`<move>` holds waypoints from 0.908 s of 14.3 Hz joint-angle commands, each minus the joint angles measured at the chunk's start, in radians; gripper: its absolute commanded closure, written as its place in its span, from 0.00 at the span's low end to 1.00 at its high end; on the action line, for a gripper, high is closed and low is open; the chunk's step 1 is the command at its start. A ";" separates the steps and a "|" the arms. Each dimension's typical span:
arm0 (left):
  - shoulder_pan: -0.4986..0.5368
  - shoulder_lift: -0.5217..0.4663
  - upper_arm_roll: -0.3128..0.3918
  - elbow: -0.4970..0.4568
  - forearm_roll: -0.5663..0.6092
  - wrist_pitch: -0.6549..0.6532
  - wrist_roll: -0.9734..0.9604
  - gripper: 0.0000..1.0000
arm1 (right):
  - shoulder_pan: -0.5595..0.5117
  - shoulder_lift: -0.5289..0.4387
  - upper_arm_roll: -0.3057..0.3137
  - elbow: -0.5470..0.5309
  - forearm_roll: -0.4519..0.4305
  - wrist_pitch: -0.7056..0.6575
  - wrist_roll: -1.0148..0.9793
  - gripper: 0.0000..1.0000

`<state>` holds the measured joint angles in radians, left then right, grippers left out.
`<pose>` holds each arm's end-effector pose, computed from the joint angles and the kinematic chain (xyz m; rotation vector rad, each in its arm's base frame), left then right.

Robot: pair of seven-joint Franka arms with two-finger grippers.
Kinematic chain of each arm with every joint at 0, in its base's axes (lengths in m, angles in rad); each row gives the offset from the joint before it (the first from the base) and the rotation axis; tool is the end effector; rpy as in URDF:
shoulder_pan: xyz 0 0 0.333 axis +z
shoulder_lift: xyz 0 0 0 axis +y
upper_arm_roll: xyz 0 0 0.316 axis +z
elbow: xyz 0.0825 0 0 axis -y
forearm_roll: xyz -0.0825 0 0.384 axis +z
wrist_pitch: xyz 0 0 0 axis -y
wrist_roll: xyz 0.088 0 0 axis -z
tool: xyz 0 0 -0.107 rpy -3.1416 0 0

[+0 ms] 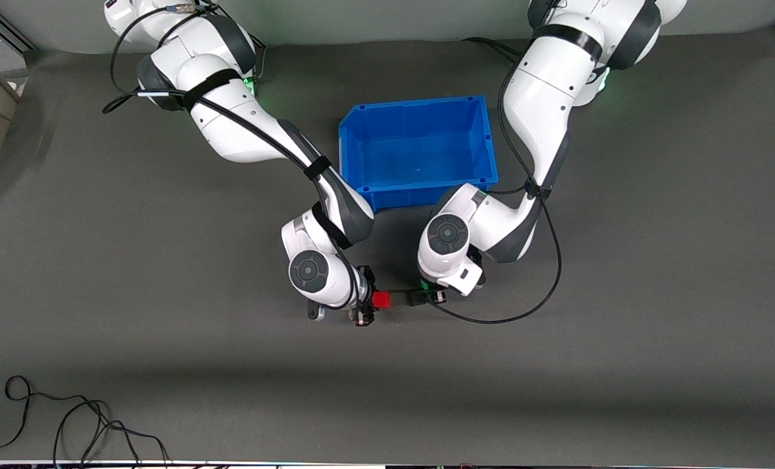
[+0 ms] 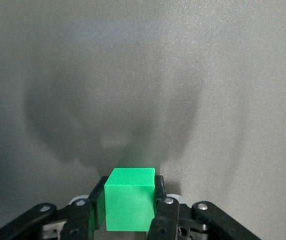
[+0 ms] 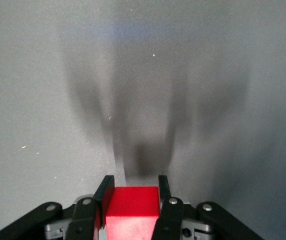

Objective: Attach green and red cubes to black cube
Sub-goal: 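Press the red and green cubes against the black cube with both grippers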

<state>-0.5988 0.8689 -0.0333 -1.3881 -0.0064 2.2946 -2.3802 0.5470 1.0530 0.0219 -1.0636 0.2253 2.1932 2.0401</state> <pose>0.5966 -0.4308 0.1912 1.9707 2.3949 -0.0427 0.6585 0.4235 0.1900 -2.0829 2.1614 0.2699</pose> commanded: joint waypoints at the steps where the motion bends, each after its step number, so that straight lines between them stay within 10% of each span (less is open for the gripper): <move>1: -0.015 0.032 0.010 0.060 0.009 -0.006 -0.016 1.00 | 0.014 0.021 -0.008 0.042 -0.021 -0.003 0.042 1.00; 13: -0.062 0.036 0.009 0.078 0.051 0.008 -0.001 1.00 | 0.050 0.051 -0.007 0.040 -0.092 0.031 0.054 1.00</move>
<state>-0.6440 0.8812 -0.0348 -1.3492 0.0325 2.3010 -2.3782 0.5908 1.0877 0.0207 -1.0579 0.1484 2.2221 2.0643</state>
